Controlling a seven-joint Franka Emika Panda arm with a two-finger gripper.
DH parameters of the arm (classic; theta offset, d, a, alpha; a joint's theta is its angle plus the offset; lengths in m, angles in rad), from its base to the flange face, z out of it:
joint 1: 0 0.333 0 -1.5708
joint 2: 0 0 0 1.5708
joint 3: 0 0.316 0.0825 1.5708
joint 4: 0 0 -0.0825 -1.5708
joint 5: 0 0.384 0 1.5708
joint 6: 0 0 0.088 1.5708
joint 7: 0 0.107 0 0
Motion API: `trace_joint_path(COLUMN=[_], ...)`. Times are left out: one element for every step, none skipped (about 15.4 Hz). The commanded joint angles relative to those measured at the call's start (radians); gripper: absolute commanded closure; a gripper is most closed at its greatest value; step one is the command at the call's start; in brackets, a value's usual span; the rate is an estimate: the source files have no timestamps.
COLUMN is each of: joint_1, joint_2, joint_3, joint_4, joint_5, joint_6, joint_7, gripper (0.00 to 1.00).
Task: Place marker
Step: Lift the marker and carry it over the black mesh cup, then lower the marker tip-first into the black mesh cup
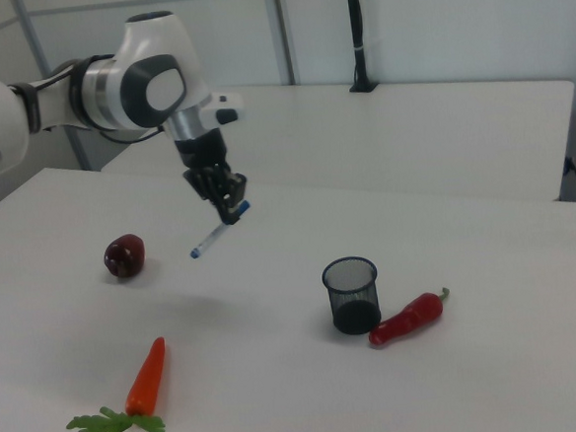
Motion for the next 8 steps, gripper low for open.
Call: trace_joint_path(joint_1=[-0.057,-0.081,-0.103,-0.126,-0.144,-0.161,-0.178,-0.192], joint_2=[-0.024,-0.024,-0.024,-0.023,-0.021,-0.021,-0.02,-0.018], joint_3=[-0.043,-0.045,-0.045,-0.045,-0.045,-0.045,-0.045,-0.045], joint_4=[-0.01,-0.012,-0.017,-0.021,-0.024,-0.032,-0.039,-0.049], joint_5=[-0.013,-0.015,-0.015,-0.016,-0.016,-0.024,-0.027,-0.035], joint_6=[0.088,0.124,0.165,0.211,0.255,0.298,0.34,0.381], joint_7=[-0.009,-0.018,-0.025,-0.026,-0.026,-0.026,-0.026,-0.026], gripper=[0.88,0.88,0.88,0.88,0.88,0.87,0.87,0.87])
